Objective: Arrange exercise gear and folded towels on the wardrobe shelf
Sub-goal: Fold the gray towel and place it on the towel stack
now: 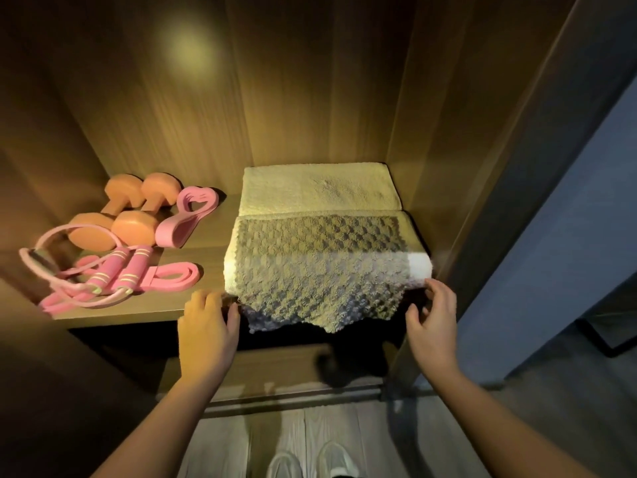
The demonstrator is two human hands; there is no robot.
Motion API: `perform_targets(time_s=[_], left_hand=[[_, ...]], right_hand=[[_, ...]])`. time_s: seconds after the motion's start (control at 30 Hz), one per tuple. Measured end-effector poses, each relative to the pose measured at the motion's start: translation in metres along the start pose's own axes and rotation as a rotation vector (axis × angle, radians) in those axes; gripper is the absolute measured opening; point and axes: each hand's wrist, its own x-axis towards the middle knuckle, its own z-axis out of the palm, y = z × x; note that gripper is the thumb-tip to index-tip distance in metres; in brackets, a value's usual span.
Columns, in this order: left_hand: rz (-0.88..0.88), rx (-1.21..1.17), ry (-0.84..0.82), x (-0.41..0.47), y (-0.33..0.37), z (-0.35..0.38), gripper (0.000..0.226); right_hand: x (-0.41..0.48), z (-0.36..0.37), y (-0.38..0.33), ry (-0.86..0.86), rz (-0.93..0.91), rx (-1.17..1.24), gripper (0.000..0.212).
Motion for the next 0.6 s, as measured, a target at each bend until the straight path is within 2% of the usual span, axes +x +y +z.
perform_targets(time_s=[0.13,0.27,0.47,0.6], left_hand=[[-0.179,-0.300,-0.044,-0.003,0.001,0.010,0.016],[-0.344,-0.421,-0.063,0.000,0.001,0.021,0.010],[-0.562,-0.571,-0.186,-0.004,-0.006,0.046,0.020],[-0.651,-0.734,-0.171,-0.002,-0.005,0.056,0.026]], right_hand=[[0.002,0.010,0.004,-0.004,0.284,0.073,0.040],[0.012,0.019,0.007,-0.208,0.496,0.128,0.040],[0.018,0.028,0.011,-0.259,0.609,0.253,0.033],[0.016,0.030,0.011,-0.270,0.631,0.314,0.036]])
